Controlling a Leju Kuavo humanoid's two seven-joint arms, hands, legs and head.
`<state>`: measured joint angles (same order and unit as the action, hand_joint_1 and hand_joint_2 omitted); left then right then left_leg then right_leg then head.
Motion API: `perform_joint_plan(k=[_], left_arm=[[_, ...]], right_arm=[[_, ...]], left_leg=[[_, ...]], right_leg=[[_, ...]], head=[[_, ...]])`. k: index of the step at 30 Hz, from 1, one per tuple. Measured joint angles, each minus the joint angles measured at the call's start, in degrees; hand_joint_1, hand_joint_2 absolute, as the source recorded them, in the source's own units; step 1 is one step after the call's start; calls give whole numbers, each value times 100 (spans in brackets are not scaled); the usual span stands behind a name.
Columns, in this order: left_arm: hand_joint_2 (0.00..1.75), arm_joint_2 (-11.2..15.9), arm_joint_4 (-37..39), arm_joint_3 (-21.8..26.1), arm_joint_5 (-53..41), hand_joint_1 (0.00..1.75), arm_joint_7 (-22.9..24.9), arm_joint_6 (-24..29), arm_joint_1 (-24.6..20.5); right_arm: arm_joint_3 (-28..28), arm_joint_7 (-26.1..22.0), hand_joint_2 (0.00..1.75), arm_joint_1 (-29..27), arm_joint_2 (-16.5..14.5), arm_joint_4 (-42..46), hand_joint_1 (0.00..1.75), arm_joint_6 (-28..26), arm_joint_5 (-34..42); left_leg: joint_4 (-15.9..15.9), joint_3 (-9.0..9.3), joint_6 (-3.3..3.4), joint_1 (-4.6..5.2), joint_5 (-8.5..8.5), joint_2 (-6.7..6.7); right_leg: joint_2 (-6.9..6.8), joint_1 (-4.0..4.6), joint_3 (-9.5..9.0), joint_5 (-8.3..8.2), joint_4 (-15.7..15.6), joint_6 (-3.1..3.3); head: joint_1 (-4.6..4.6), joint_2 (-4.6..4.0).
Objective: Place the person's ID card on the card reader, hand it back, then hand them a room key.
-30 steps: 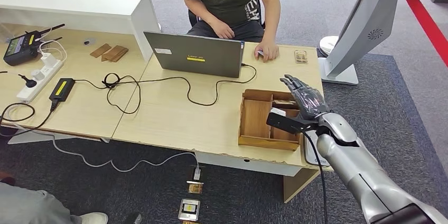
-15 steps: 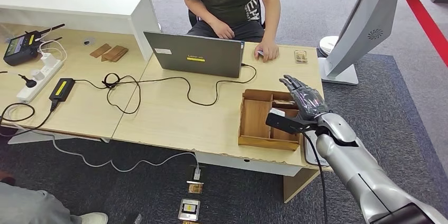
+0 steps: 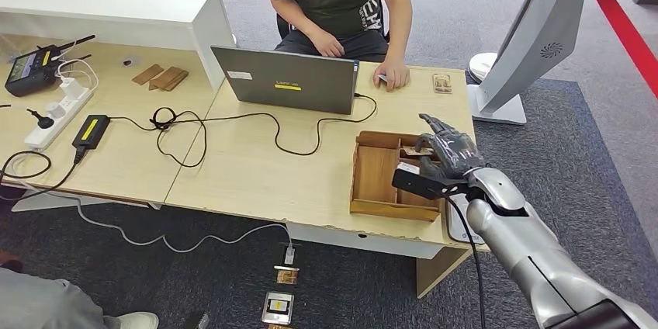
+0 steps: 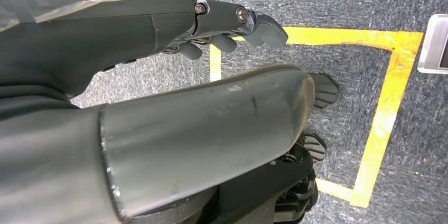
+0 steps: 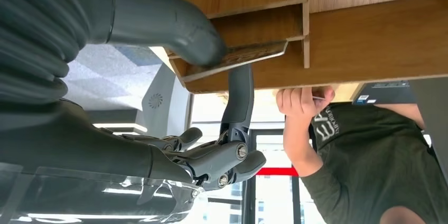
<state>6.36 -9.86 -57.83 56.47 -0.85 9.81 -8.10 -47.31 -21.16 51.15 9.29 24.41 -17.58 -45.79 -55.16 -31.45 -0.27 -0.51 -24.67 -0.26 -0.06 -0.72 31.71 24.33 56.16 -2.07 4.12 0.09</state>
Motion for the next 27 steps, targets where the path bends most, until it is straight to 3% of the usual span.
perform_joint_plan(k=[18, 27], left_arm=[[0, 0, 0, -77, 1, 0, 105, 25, -2], [0, -2, 0, -123, -28, 0, -17, -38, -2]], right_arm=[[3, -104, 175, -57, 81, 79, 175, -109, -50], [65, -647, 175, -209, 176, 310, 175, -898, 396]], left_leg=[[-1, 5, 0, 0, 0, 1], [-1, 4, 0, 0, 0, 1]], right_leg=[[0, 0, -4, 0, -1, 0], [0, 0, -4, 0, 0, 0]], head=[[1, 0], [1, 0]])
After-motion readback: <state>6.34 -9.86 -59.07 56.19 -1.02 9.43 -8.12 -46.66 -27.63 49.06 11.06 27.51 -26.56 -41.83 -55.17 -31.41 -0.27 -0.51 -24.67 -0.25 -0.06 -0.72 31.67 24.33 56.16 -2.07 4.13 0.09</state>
